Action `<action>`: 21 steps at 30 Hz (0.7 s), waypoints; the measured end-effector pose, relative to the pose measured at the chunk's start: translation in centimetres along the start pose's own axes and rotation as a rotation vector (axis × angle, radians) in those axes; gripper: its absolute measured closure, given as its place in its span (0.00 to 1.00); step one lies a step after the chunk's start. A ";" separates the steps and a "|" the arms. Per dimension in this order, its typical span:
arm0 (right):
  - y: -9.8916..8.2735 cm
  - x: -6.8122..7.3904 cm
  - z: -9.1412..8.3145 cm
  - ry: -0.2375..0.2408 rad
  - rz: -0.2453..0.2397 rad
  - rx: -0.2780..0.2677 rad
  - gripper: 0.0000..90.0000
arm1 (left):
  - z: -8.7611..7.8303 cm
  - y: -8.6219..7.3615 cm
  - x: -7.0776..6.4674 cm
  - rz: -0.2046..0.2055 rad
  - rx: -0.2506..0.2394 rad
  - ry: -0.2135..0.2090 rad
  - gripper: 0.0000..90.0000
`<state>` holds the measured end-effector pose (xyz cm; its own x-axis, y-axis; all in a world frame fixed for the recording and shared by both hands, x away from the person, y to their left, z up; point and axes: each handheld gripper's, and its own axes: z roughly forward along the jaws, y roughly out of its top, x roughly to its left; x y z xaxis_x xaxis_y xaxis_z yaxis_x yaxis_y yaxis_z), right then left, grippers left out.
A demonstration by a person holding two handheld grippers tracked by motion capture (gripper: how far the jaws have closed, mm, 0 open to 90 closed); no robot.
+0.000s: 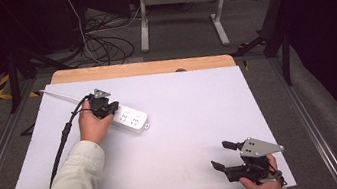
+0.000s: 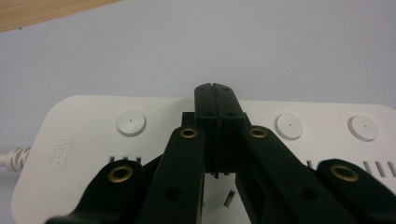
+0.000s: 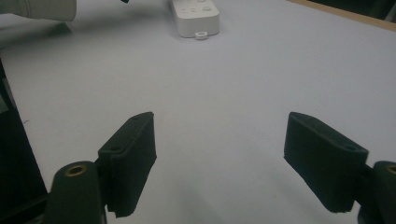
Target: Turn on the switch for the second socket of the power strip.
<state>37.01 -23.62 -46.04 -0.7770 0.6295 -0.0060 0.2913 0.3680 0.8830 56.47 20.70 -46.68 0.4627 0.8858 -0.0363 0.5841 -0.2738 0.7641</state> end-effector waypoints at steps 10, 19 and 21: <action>0.0 0.0 0.0 0.001 0.000 0.000 0.29 | 0.0 0.0 -0.1 0.004 0.006 0.009 1.00; 0.0 0.0 0.1 0.001 0.003 0.002 0.29 | -0.1 0.1 -0.3 0.002 0.022 0.020 1.00; 0.0 0.0 0.1 0.000 0.001 0.001 0.29 | -0.1 0.1 -0.2 0.003 0.022 0.022 1.00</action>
<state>37.02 -23.57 -46.07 -0.7768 0.6298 -0.0048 0.2928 0.3677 0.8827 56.35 20.52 -46.56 0.4502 0.8927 -0.0198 0.5972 -0.2845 0.7500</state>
